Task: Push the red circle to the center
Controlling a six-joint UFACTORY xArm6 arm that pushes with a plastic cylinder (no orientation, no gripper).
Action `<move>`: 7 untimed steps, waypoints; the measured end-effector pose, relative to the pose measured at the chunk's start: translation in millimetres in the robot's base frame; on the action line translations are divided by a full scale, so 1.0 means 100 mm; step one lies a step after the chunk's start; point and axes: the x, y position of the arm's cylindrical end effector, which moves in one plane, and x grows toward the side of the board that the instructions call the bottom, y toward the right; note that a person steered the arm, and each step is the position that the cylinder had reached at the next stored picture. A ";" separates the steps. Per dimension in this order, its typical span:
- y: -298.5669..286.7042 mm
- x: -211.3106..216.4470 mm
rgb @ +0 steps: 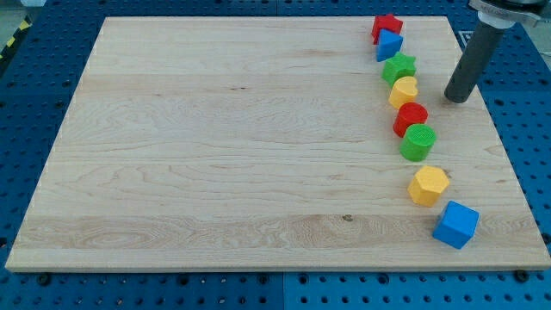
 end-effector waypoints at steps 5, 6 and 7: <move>-0.46 0.40; -0.53 0.40; -0.53 0.43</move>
